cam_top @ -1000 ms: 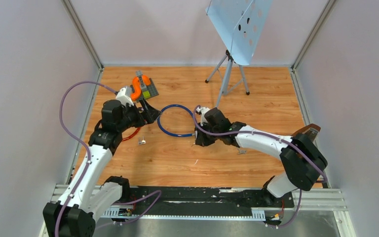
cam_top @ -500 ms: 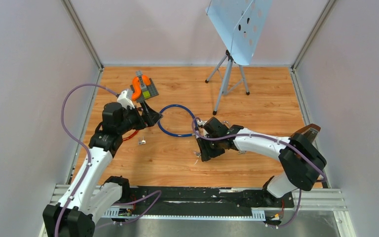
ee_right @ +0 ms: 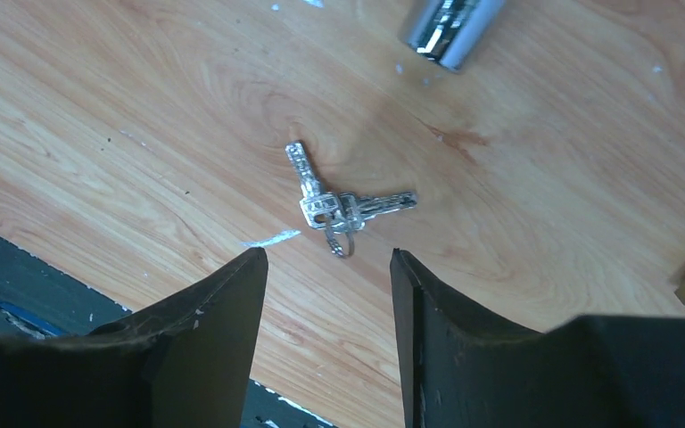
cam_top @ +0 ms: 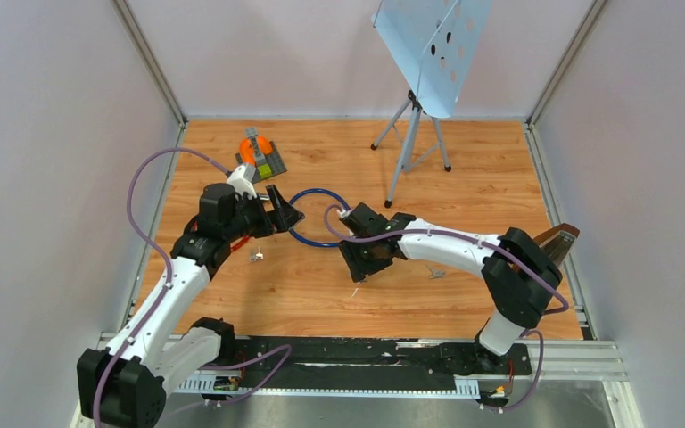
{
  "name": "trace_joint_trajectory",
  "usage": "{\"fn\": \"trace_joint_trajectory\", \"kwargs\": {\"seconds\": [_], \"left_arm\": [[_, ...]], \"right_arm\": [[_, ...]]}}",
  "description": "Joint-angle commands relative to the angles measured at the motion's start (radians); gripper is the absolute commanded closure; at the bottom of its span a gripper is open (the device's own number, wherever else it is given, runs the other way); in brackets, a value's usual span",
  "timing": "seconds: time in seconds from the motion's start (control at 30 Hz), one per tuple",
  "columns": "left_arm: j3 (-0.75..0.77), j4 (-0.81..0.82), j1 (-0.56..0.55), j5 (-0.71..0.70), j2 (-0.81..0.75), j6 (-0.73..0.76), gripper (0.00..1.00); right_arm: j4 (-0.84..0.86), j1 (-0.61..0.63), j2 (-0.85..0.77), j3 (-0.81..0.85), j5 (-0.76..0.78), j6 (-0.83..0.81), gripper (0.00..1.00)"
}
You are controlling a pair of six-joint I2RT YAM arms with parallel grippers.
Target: Unlock with the key
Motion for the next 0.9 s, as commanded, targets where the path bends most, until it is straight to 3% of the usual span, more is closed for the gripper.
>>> {"fn": "trace_joint_trajectory", "kwargs": {"seconds": [0.0,0.23,0.67,0.87], "left_arm": [[0.057,-0.042,-0.013,-0.032,0.026,0.040,0.00],[0.073,-0.074,-0.013,-0.106,0.019,0.032,0.00],[0.079,-0.107,-0.013,-0.147,0.029,0.054,0.00],[0.074,-0.102,-0.013,-0.150,0.026,0.043,0.00]], "right_arm": [[0.001,0.038,0.041,0.071,0.056,-0.072,0.48],[-0.021,0.067,0.115,0.104,0.101,-0.137,0.55],[-0.019,0.109,0.216,0.106,0.171,-0.156,0.57],[-0.012,0.115,0.229,0.100,0.224,-0.163,0.71]]}}
